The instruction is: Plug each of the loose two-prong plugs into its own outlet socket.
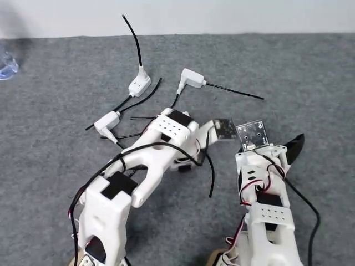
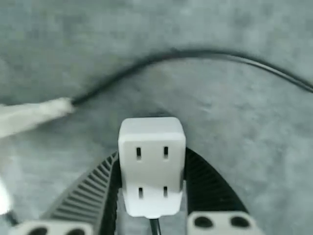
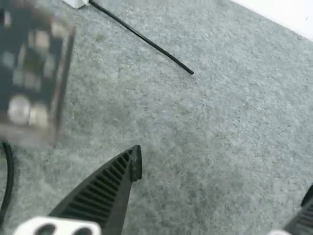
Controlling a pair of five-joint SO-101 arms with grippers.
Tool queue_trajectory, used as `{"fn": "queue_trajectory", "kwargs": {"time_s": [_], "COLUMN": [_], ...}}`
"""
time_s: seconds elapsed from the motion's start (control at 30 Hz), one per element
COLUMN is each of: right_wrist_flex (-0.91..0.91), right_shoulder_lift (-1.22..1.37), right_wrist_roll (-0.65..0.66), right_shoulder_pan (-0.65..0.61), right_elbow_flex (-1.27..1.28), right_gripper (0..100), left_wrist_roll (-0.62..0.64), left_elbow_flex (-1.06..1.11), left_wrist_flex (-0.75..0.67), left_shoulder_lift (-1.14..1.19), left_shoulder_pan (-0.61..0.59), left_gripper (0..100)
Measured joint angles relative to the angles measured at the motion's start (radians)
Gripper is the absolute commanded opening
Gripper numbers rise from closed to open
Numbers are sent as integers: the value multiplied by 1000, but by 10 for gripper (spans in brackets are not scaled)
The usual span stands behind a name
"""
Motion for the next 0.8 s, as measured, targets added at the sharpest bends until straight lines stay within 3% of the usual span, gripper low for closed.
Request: {"fn": "queue_trajectory", "kwargs": {"time_s": [0.23, 0.43, 0.8], "right_wrist_flex": [-11, -11, -15], "right_shoulder_lift": [0, 0, 3], "right_wrist_roll": [0, 0, 0], "right_shoulder_pan": [0, 0, 6], "right_elbow_flex": [3, 3, 5], "right_gripper": [482, 482, 482], "left_wrist_roll": [-18, -18, 46], "left_elbow_flex": [3, 110, 580], "left_wrist_flex": [161, 183, -146], "left_shoulder_lift": [-80, -147, -396], "left_shoulder_pan": [35, 57, 158], "left_gripper": [13, 13, 13]}}
